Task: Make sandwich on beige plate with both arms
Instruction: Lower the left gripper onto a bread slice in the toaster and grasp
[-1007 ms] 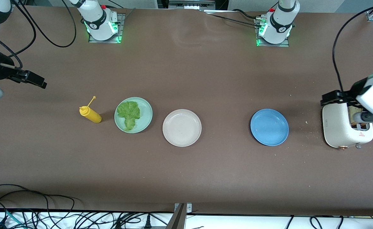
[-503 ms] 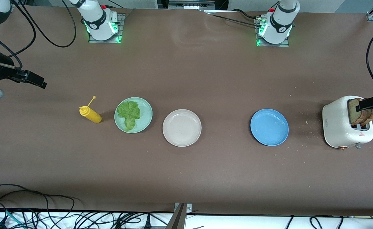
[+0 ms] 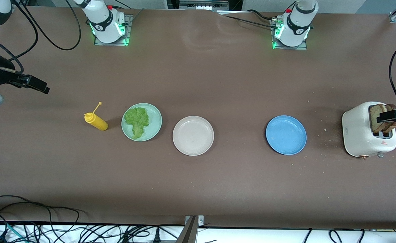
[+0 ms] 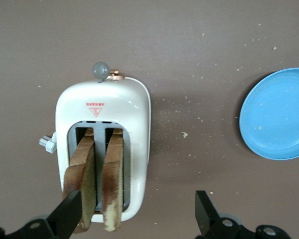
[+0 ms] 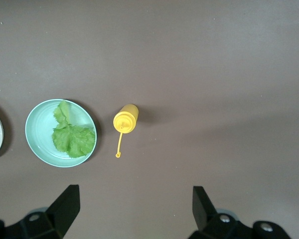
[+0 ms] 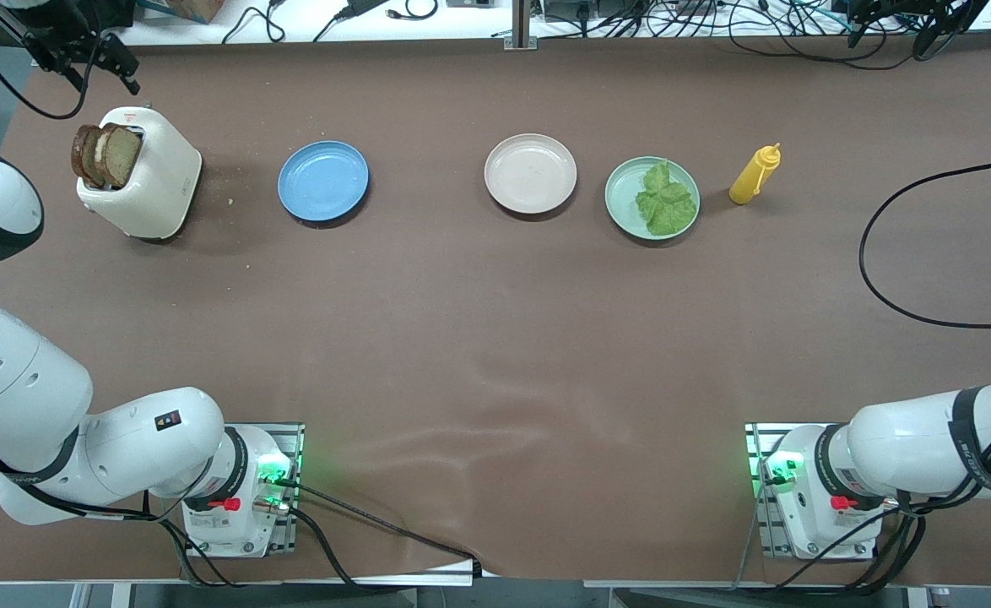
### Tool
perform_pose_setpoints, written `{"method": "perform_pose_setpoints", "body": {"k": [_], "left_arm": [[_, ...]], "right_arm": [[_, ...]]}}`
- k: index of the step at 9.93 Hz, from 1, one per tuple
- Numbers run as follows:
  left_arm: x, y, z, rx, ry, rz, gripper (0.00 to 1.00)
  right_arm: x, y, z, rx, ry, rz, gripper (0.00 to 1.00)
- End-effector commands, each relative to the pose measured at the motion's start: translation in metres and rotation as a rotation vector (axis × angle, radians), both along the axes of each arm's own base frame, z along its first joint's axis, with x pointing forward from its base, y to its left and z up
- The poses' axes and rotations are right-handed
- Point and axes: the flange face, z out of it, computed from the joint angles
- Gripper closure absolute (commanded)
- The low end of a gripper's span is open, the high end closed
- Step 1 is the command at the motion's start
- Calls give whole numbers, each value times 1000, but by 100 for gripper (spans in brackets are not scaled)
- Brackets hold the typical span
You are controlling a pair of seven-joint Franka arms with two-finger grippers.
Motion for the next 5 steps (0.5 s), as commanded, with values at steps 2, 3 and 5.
{"method": "perform_pose_setpoints", "body": {"k": [2,3,5], "left_arm": [[-10,1,-6,24,-6,-42,0],[-20,-2,-14,31,-20,-46,0],[-35,-2,-30,41,-47,-51,0]], "right_arm": [[-4,-2,2,-4,4,15,0],[-4,-2,2,-4,3,13,0],[-4,-3,2,-4,6,13,0]]}}
